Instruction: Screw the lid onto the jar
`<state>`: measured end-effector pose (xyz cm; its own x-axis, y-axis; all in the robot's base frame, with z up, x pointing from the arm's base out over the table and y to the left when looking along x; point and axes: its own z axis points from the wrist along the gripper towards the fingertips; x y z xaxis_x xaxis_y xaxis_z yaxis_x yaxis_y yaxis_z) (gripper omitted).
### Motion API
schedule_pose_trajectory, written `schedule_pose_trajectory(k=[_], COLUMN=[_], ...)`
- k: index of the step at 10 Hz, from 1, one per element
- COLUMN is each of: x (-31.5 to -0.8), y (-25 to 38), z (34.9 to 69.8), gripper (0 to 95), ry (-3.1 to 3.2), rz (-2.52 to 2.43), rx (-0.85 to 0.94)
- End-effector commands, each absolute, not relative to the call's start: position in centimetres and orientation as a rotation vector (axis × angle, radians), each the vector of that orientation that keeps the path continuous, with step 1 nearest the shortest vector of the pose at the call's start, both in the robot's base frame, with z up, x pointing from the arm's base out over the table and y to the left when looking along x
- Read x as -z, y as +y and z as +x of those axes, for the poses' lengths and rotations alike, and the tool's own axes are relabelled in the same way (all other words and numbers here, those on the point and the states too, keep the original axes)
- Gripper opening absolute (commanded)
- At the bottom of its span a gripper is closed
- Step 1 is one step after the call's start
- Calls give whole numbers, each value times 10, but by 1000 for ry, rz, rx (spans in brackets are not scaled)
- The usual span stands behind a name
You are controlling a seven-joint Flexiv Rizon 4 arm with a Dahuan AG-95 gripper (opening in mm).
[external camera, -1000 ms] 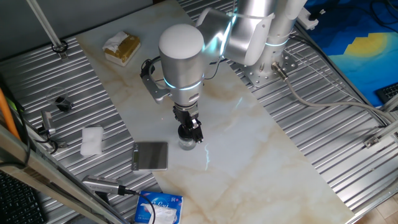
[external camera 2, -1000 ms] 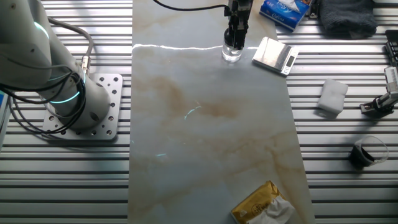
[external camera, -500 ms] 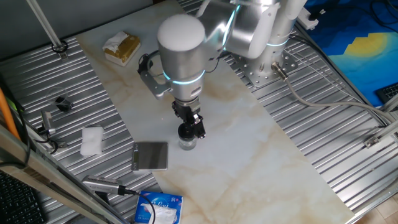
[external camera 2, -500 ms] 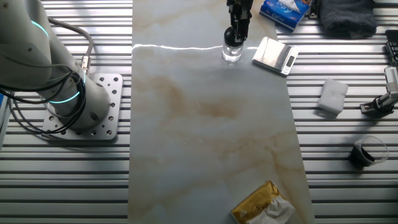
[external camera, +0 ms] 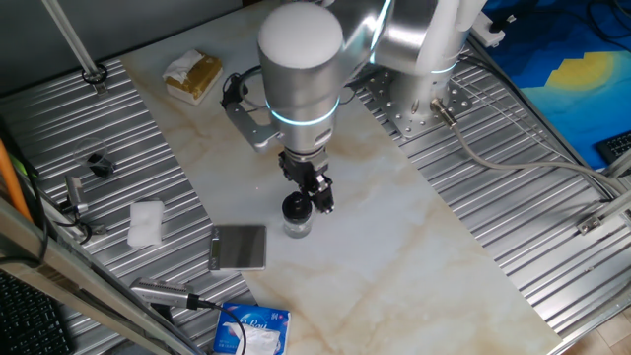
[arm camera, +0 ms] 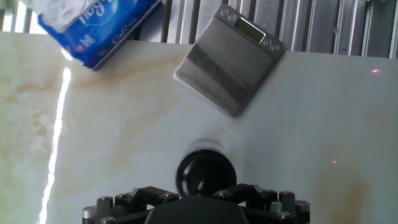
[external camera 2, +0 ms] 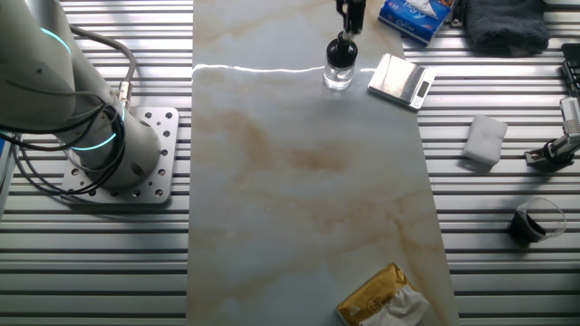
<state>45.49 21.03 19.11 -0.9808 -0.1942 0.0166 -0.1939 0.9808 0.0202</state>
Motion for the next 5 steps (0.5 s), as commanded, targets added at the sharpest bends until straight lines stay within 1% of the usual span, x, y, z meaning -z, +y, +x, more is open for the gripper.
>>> schedule_pose_trajectory(k=[1, 2, 5], x=[-202, -208, -218], y=[218, 222, 226], z=[453, 451, 444], gripper=[0, 0, 0], ry=[-3096, -3080, -3087], rz=[305, 300, 295], rx=[31, -5, 4])
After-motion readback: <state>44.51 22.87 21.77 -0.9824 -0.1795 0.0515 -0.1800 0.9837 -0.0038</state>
